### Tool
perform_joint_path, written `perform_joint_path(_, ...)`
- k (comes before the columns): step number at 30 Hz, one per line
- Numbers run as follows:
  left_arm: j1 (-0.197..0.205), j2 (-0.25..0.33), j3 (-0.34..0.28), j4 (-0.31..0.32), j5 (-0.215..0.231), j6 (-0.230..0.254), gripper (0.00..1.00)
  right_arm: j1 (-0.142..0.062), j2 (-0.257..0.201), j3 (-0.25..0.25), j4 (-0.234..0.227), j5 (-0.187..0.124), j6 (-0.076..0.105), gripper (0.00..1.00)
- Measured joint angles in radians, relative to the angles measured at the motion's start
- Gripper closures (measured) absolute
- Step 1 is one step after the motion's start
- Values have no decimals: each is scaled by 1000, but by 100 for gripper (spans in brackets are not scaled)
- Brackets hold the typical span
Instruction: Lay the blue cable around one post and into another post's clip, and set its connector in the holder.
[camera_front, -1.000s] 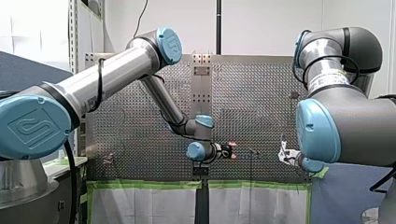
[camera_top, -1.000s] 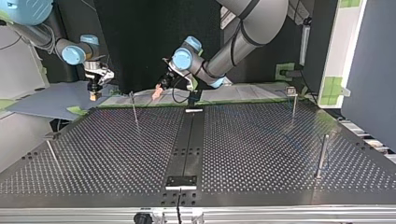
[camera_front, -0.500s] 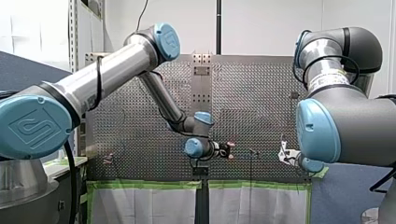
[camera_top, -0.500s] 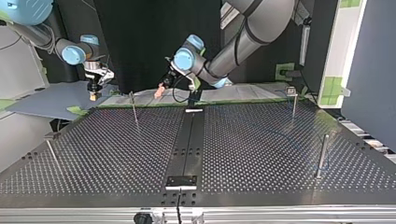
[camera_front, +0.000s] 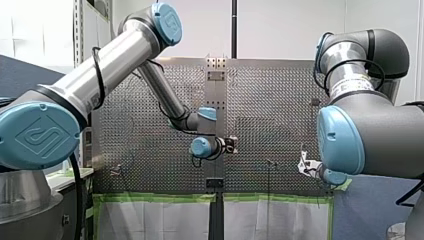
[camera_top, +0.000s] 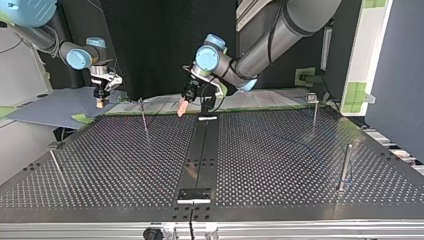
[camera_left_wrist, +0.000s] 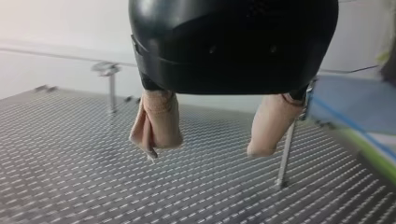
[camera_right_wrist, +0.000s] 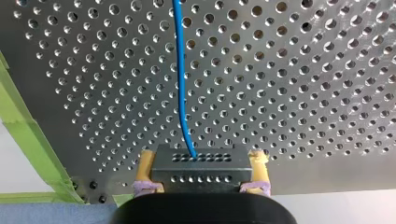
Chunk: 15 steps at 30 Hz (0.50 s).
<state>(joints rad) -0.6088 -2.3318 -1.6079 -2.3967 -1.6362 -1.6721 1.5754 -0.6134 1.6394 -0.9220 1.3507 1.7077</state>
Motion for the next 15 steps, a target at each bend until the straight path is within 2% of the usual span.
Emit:
perform_joint_path(5, 3, 58, -58, 58, -57, -58, 0, 0, 0, 0, 2, -1, 2, 100)
perform_joint_path(9, -1, 96, -96, 95, -85, -96, 0, 1, 0, 0, 2, -3, 8, 100)
perform_joint_path(15, -12, 158, -158, 103, -137, -158, 0, 1, 1, 0, 1, -8, 11, 100)
